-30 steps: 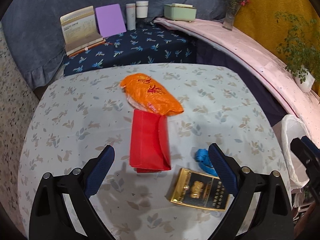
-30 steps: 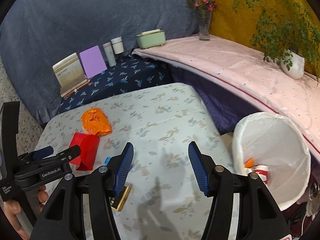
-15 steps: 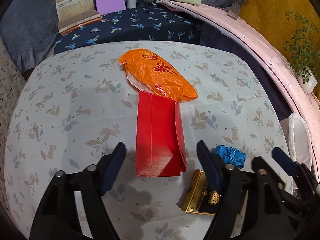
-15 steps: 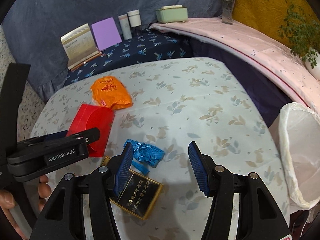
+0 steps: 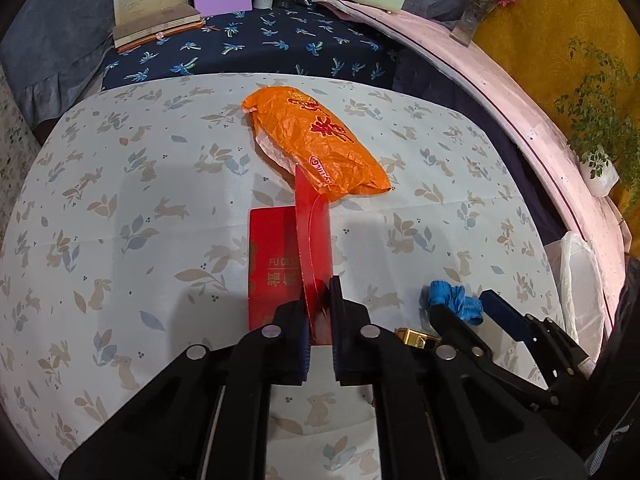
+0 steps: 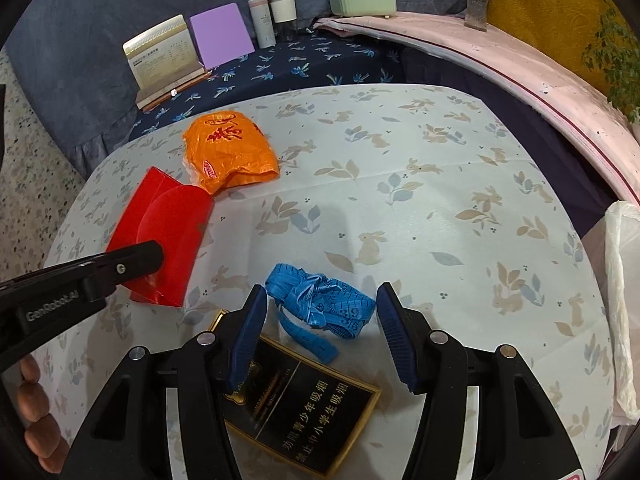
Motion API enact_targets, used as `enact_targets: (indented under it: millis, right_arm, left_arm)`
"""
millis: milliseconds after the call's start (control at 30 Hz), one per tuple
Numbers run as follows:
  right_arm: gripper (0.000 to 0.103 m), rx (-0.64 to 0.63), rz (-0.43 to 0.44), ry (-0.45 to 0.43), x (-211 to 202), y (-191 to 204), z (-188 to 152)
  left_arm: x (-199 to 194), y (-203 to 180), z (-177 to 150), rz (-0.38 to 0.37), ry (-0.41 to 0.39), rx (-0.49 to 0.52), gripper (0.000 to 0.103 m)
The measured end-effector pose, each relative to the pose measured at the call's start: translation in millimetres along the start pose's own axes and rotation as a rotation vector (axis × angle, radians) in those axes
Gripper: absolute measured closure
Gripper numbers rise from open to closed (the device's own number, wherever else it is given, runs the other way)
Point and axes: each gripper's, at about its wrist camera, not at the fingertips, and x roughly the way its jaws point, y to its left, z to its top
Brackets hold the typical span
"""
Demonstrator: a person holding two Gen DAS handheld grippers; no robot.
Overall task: Collect trash
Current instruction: 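Grasp the red envelope with the left tool while the right tool grasps the blue cloth, then carry envelope and blue cloth over the white bin and open both tools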
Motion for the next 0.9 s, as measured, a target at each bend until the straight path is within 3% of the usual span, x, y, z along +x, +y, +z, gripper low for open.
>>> enact_targets:
  millis: [67, 267, 300, 600, 900]
  right_arm:
    - [0.049, -0.001, -0.003, 0.006, 2.8, 0.6, -0.7]
    - [0.069, 0.005, 0.004, -0.003, -0.7, -3.0, 0.4]
    - [0.078, 0.006, 0.005, -0.004, -2.3, -4.2, 1.6]
    - [0.078, 0.036, 0.002, -0.089, -41.5, -25.1, 12.7]
    - [0.078, 0.083, -0.037, -0.202, -101.0, -69.4, 24.3]
  left_arm:
    - [-1.4, 0.5, -0.6, -0.001, -0.002, 0.002, 0.097]
    - [-7.4, -2.7, -2.9, -0.006, -0.009, 0.007, 0.099]
    - [-9.4, -4.8, -3.6, -0.007, -0.011, 0.011, 0.099]
    - [-28.9, -40.5, -3.9, -0.035, -0.047, 0.069, 0.100]
    - [-55.0, -109.2, -0.6, -0.074, -0.102, 0.172, 0.100]
